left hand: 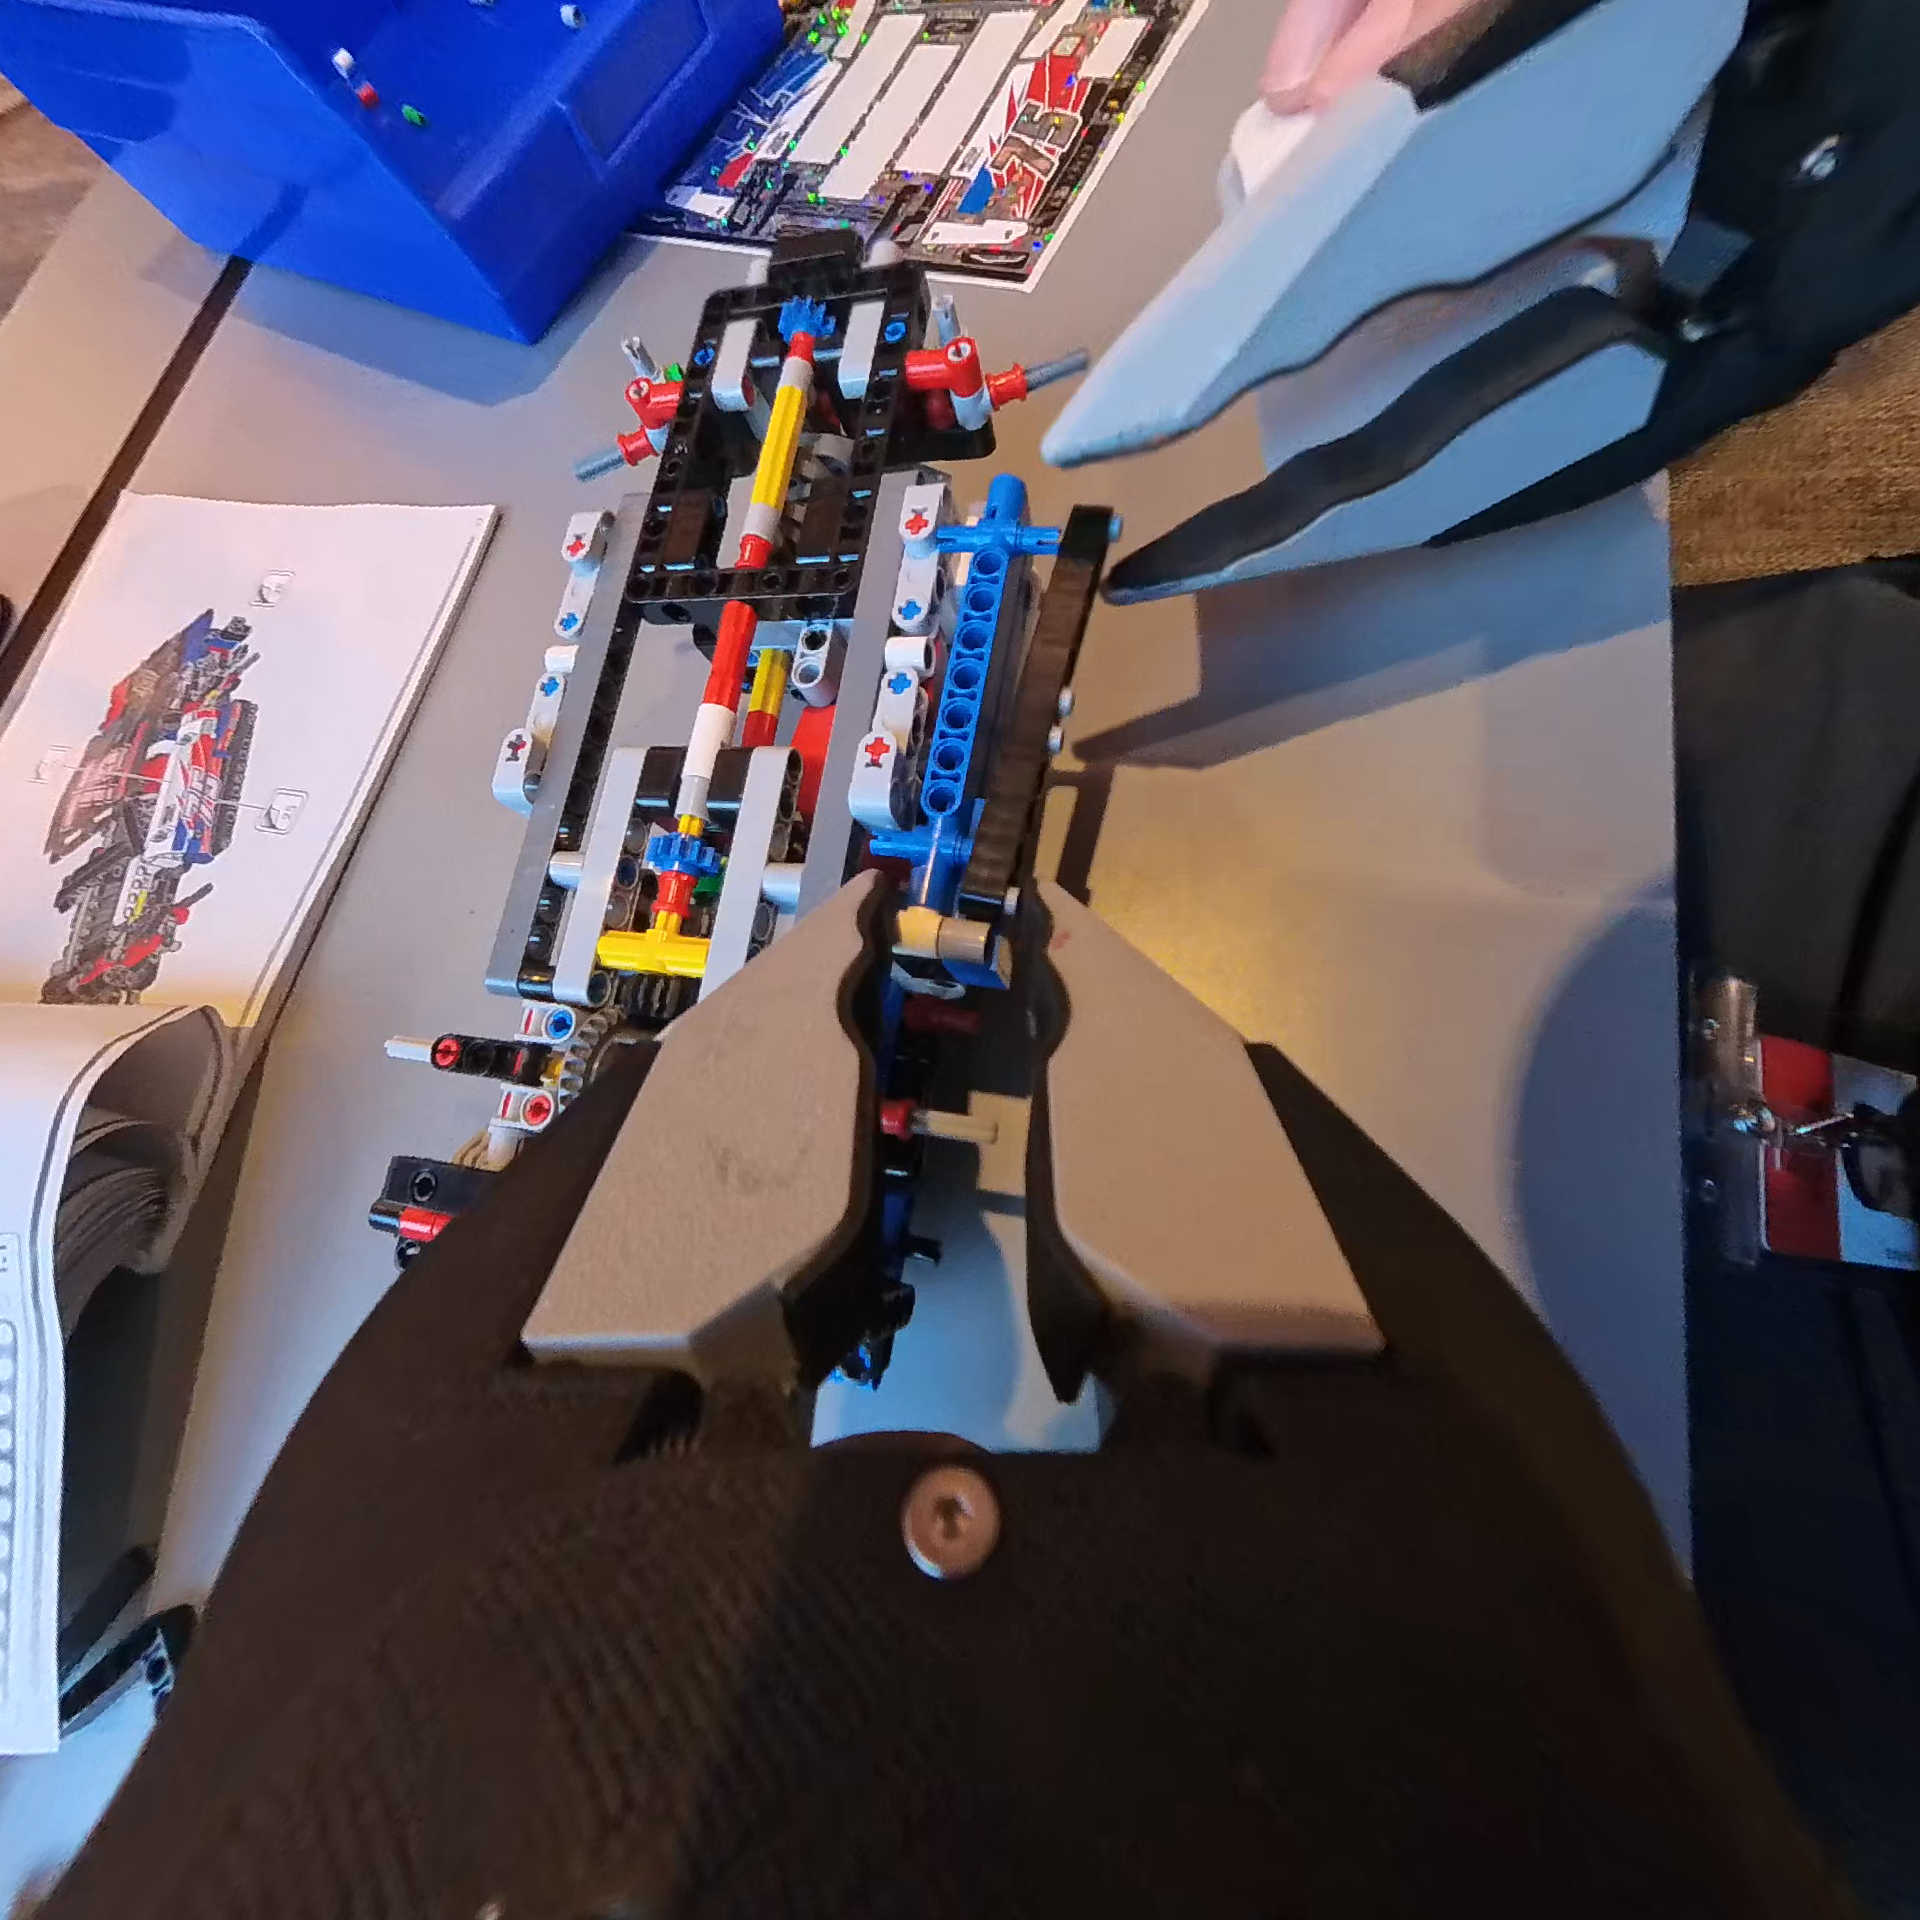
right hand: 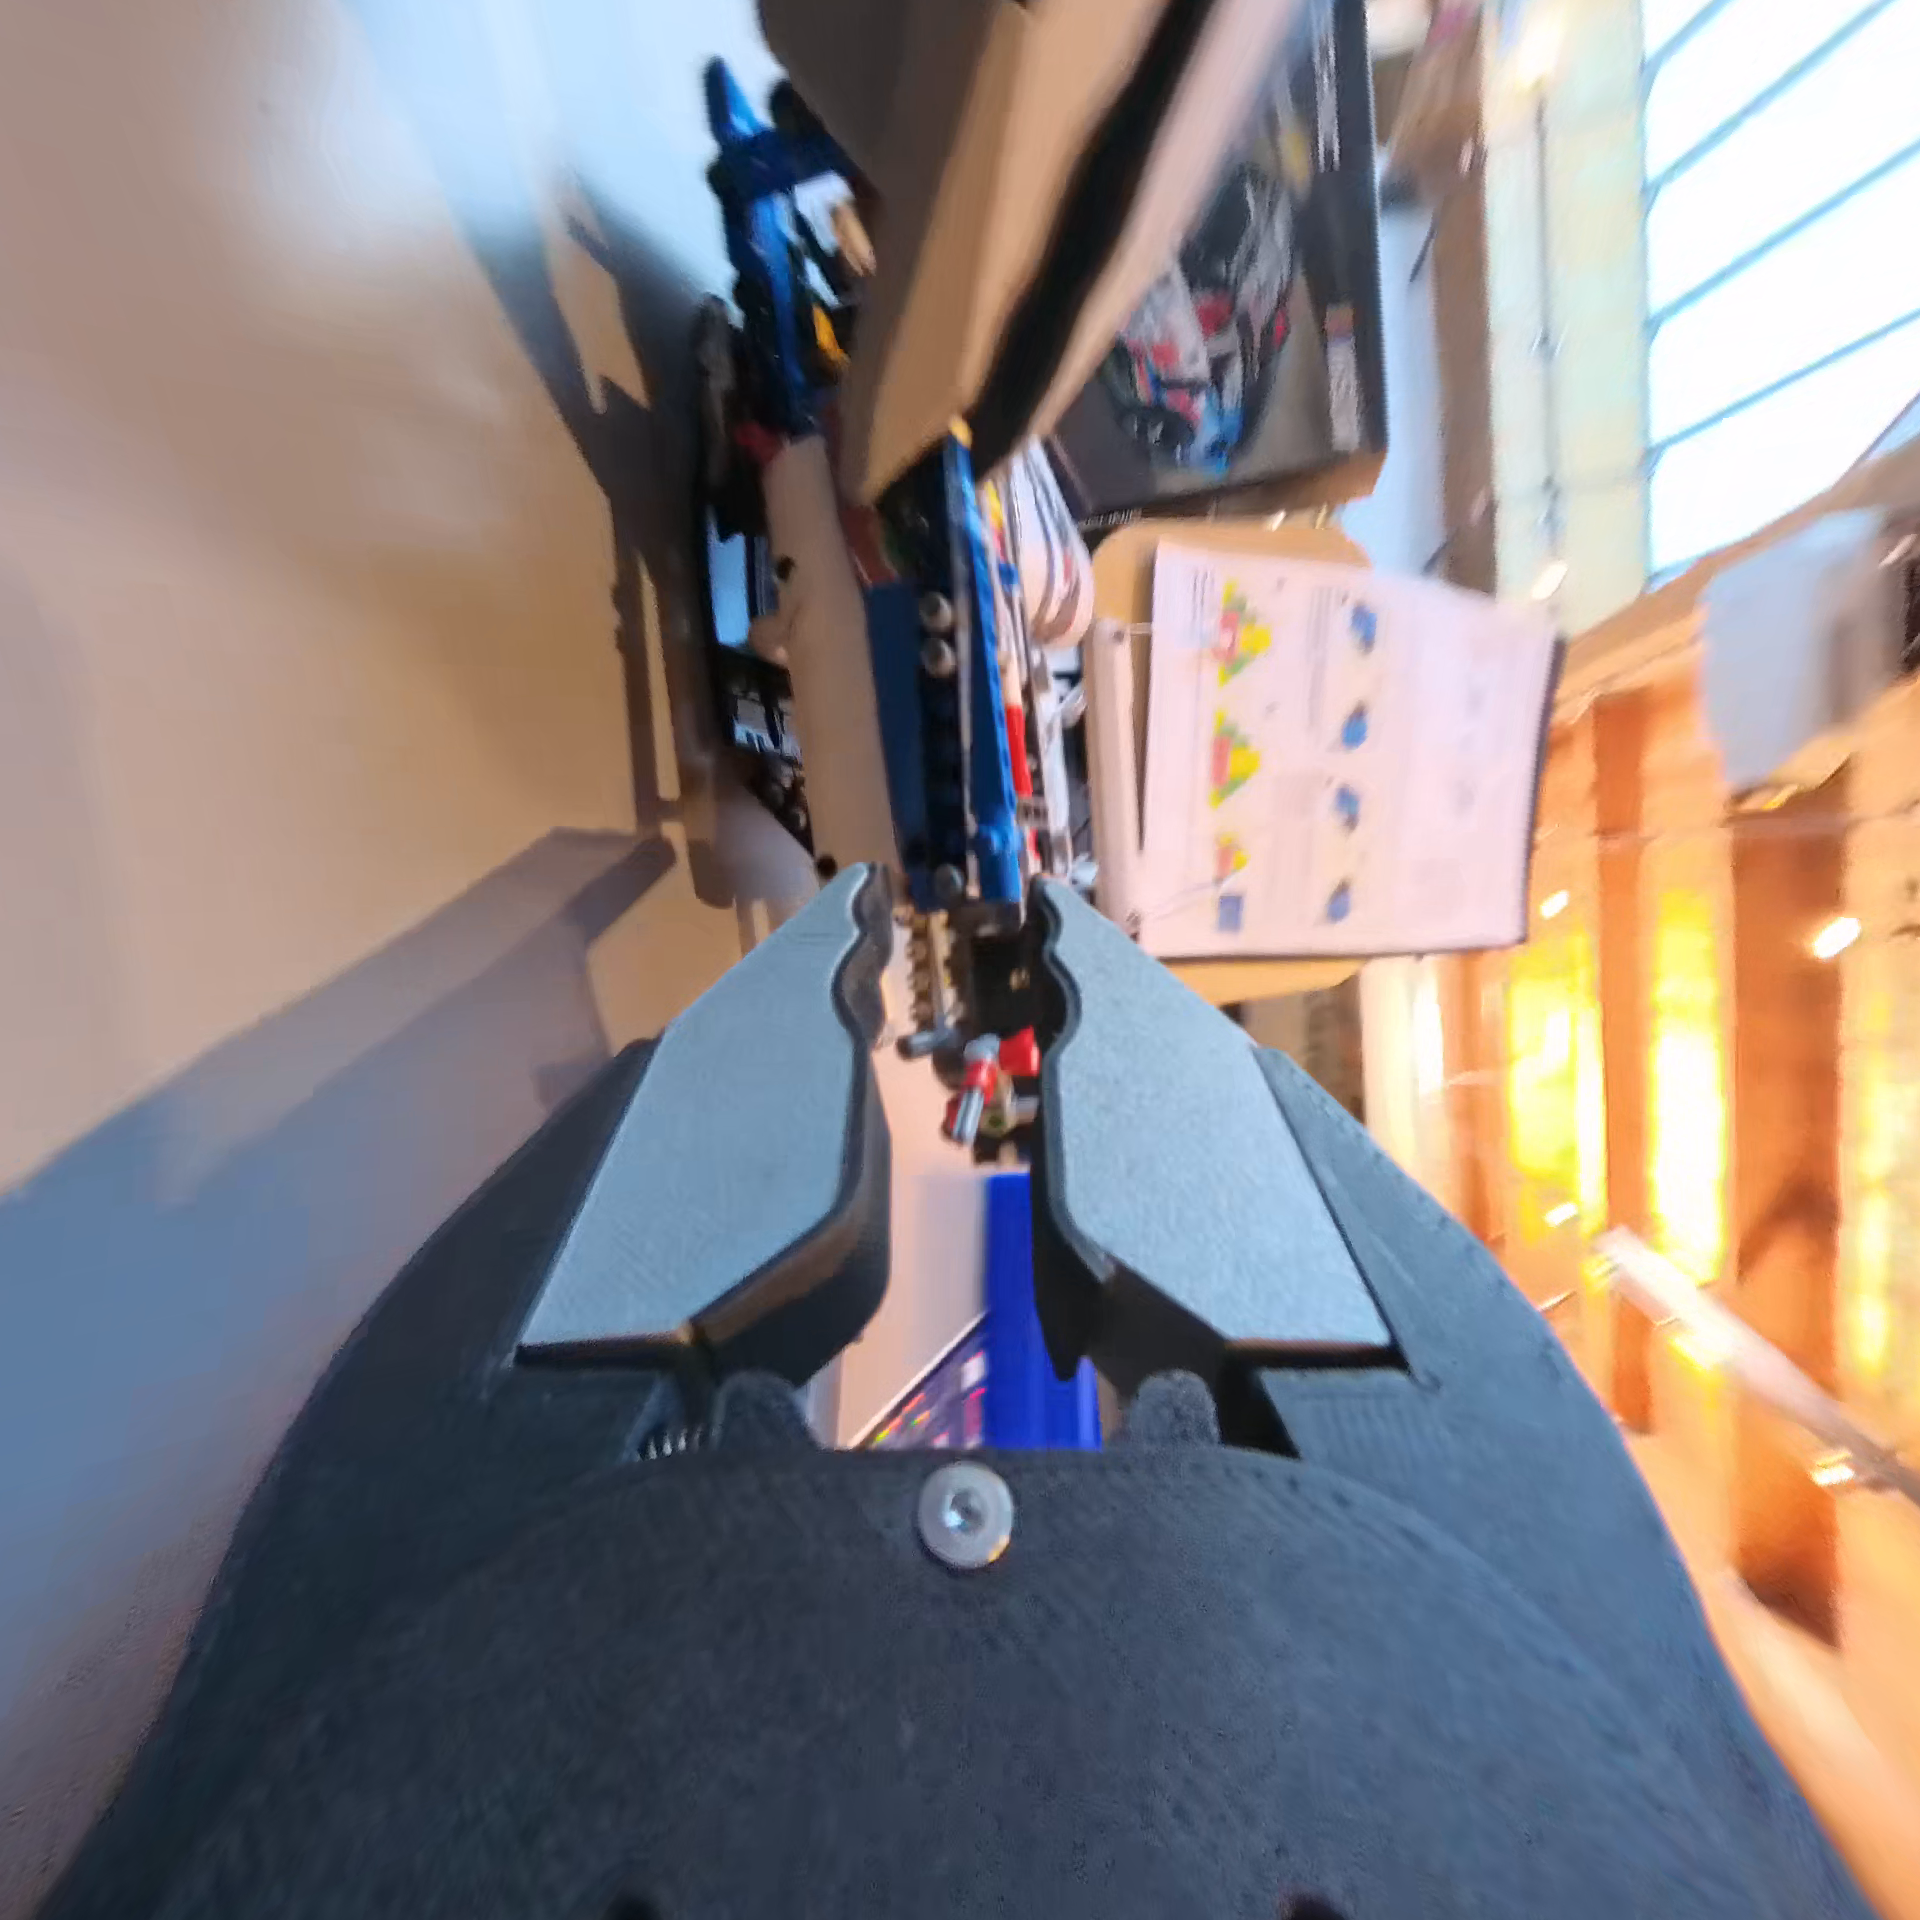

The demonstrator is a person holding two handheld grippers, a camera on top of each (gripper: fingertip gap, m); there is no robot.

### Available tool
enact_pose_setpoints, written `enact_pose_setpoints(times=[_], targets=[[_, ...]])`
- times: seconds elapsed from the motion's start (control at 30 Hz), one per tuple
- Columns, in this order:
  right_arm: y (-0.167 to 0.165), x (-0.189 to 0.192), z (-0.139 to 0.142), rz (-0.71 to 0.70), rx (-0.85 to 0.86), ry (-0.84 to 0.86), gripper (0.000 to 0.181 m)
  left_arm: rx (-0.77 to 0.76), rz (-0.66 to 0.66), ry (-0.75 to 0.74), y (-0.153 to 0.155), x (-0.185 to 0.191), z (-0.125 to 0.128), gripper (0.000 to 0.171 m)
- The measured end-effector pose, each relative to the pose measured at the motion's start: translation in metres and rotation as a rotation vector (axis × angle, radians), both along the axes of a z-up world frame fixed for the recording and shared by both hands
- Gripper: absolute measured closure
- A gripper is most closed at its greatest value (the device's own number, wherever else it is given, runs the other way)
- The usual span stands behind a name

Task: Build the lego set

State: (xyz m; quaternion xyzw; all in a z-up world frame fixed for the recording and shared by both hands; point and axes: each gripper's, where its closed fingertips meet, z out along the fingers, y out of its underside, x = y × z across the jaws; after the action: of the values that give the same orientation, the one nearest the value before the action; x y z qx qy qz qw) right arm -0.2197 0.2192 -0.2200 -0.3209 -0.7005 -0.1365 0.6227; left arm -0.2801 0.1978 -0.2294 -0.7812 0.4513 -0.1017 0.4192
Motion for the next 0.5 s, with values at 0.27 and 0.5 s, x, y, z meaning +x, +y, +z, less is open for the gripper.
enact_pose_setpoints(times=[0.27,0.5], targets=[[0.0,-0.003,0.0,0.007,0.14,-0.017,0.175,-0.024,-0.003,0.031,-0.003,0.003,0.002,0.136],[0.0,-0.001,0.0,0.018,0.172,-0.008,0.175,-0.01,-0.021,0.097,0.002,0.019,0.016,0.114]])
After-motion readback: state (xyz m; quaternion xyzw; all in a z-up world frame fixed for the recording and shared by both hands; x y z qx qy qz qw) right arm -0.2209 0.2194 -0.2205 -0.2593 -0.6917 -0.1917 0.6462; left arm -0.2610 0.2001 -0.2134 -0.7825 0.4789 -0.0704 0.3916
